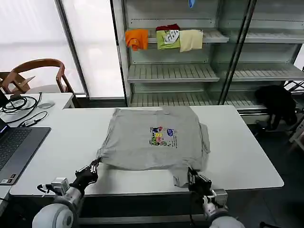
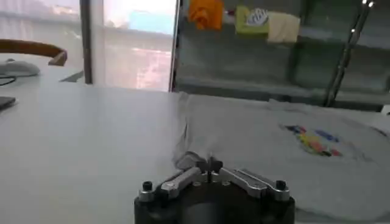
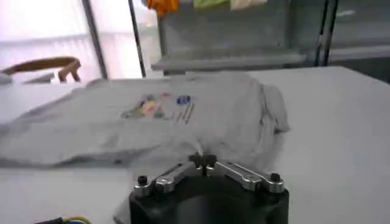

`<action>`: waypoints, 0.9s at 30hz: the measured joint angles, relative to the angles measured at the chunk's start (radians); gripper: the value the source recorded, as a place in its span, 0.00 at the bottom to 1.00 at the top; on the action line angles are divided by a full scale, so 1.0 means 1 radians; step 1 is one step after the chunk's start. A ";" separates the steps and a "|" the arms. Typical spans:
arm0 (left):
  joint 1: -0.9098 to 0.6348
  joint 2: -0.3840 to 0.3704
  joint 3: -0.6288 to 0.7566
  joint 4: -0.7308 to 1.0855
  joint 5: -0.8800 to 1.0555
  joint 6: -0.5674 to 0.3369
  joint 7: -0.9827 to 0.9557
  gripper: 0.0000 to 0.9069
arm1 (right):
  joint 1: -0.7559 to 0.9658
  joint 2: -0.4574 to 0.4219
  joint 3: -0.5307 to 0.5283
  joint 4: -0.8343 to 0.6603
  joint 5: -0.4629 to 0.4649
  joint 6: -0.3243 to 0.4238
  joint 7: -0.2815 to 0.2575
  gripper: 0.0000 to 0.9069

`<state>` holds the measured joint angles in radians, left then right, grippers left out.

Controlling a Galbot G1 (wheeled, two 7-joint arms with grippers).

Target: Fold and organize the clothes.

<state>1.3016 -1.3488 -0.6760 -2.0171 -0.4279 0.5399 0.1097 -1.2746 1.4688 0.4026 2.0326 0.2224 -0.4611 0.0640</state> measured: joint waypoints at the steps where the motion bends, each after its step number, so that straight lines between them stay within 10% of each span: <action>1: -0.016 0.000 0.001 0.008 -0.009 -0.001 -0.002 0.00 | 0.033 0.008 -0.002 -0.023 0.001 0.001 0.003 0.00; 23: -0.360 -0.016 0.064 0.337 0.019 -0.041 -0.017 0.02 | 0.525 0.108 -0.010 -0.535 -0.080 0.019 -0.033 0.01; 24: -0.367 -0.017 0.068 0.348 0.025 -0.041 -0.017 0.02 | 0.534 0.109 -0.010 -0.547 -0.084 0.019 -0.033 1.00; 27: -0.388 -0.019 0.077 0.373 0.044 -0.042 -0.014 0.10 | 0.552 0.111 -0.004 -0.572 -0.096 0.023 -0.030 1.00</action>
<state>0.9139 -1.3682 -0.5993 -1.6440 -0.3842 0.4981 0.0954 -0.7228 1.5794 0.3986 1.4604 0.1269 -0.4384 0.0339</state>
